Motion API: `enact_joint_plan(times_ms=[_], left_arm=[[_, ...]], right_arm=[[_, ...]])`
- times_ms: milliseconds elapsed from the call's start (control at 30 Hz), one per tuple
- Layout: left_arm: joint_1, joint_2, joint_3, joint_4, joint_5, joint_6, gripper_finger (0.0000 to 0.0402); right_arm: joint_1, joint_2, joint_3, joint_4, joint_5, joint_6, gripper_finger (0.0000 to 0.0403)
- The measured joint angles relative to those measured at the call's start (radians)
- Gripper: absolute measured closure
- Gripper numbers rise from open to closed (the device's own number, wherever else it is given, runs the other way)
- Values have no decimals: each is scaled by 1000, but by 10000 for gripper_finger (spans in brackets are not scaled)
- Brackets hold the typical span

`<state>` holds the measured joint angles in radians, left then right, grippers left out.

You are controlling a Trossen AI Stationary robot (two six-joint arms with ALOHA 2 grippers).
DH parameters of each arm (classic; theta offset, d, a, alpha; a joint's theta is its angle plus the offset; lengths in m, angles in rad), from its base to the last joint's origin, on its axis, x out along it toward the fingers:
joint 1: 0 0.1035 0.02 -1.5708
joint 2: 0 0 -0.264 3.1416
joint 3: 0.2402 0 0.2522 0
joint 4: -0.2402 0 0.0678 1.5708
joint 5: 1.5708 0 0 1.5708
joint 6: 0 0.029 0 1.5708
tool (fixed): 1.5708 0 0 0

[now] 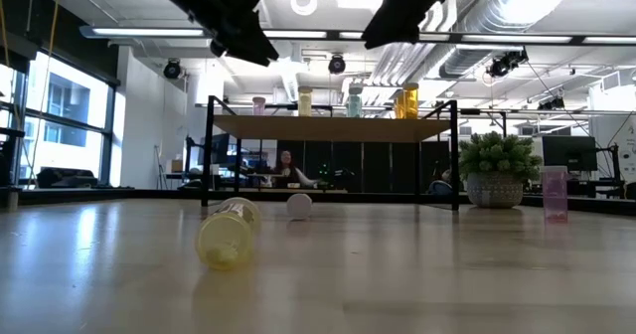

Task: Pick and place medicine bottles onto shelf by color
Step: Put the right pink pill bottle aligned with the other pink pill bottle on the shelf

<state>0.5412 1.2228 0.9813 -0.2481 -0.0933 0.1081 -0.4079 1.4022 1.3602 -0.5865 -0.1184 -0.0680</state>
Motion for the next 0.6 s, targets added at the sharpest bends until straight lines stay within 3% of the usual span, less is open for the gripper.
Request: enact_joint_plan(times_ms=[600], left_arm=[[-206, 0, 0, -182, 0, -67, 163]], right_arm=[[326, 28, 0, -219, 39, 76, 261]])
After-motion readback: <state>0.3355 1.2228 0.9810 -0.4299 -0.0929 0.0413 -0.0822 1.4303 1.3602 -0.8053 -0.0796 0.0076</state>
